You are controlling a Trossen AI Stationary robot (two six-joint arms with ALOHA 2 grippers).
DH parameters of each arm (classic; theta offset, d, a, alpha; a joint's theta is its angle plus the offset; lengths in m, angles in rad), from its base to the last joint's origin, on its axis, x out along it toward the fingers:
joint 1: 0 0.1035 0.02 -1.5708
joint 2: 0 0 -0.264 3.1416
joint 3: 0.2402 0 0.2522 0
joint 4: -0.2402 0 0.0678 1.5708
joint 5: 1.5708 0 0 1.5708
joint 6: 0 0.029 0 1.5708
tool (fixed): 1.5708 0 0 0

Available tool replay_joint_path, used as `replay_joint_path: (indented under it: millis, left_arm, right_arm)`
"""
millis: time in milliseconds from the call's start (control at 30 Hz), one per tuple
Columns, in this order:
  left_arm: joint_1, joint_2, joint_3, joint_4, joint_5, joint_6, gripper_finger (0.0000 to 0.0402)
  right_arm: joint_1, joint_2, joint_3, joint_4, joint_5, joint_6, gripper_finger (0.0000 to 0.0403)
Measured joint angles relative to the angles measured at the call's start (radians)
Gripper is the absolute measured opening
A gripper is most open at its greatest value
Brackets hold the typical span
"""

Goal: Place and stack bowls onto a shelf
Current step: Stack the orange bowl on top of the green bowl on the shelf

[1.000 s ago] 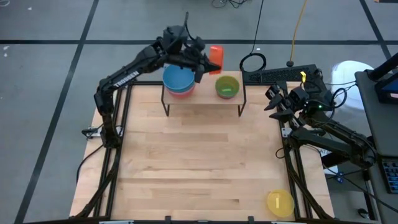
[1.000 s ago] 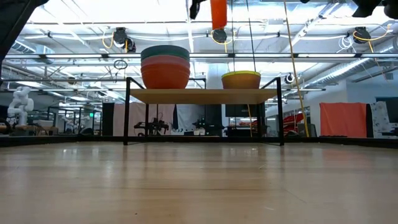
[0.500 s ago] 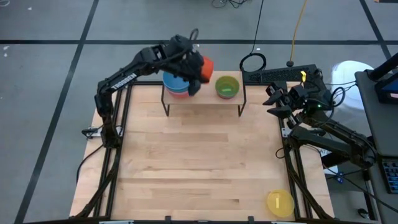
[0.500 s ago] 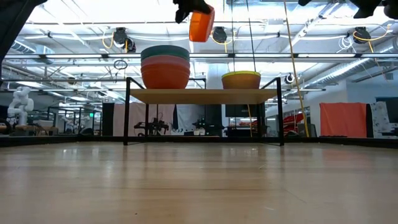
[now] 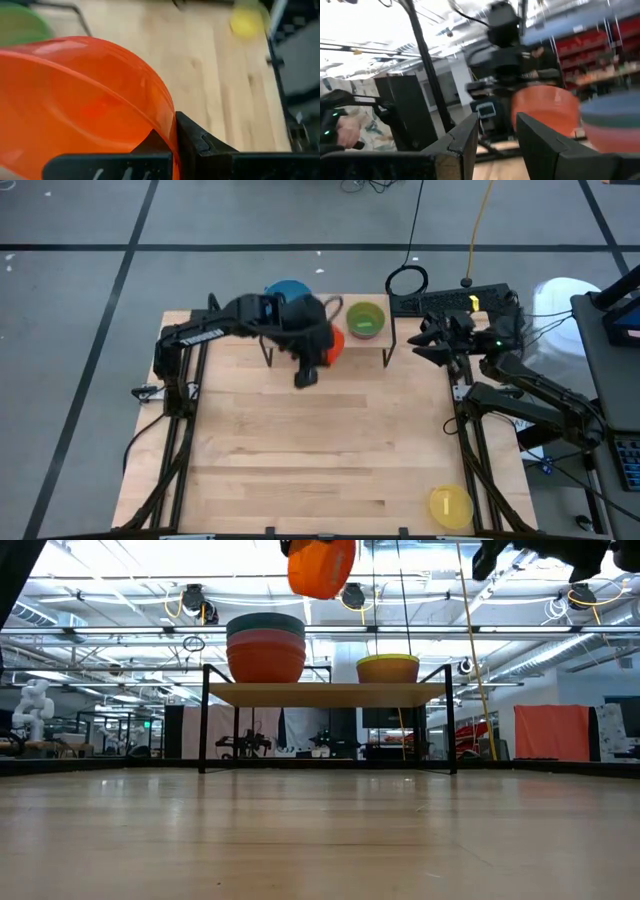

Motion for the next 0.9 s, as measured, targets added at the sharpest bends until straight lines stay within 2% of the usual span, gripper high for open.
replay_joint_path:
  millis: [100,233,367,633,900]
  left_arm:
    - [-0.058,0.014,-0.006,-0.056,0.004,-0.019,0.0003]
    - [-0.127,0.042,-0.007,-0.050,0.095,-0.034,0.0003]
    - [-0.179,0.093,-0.005,-0.069,0.129,-0.047,0.0003]
    - [-0.206,0.186,-0.007,-0.044,0.288,-0.077,0.0003]
    - [-0.205,0.185,-0.007,-0.005,0.306,-0.079,0.0003]
  right_arm:
    - [0.000,0.019,0.000,-0.035,-0.021,-0.002,0.0125]
    - [0.000,0.056,0.000,-0.065,-0.058,-0.030,0.0125]
    - [0.025,0.112,0.000,-0.073,-0.065,-0.061,0.0125]
    - [0.147,0.240,0.000,-0.069,-0.062,-0.147,0.0125]
    - [0.285,0.326,0.000,-0.073,-0.060,-0.216,0.0125]
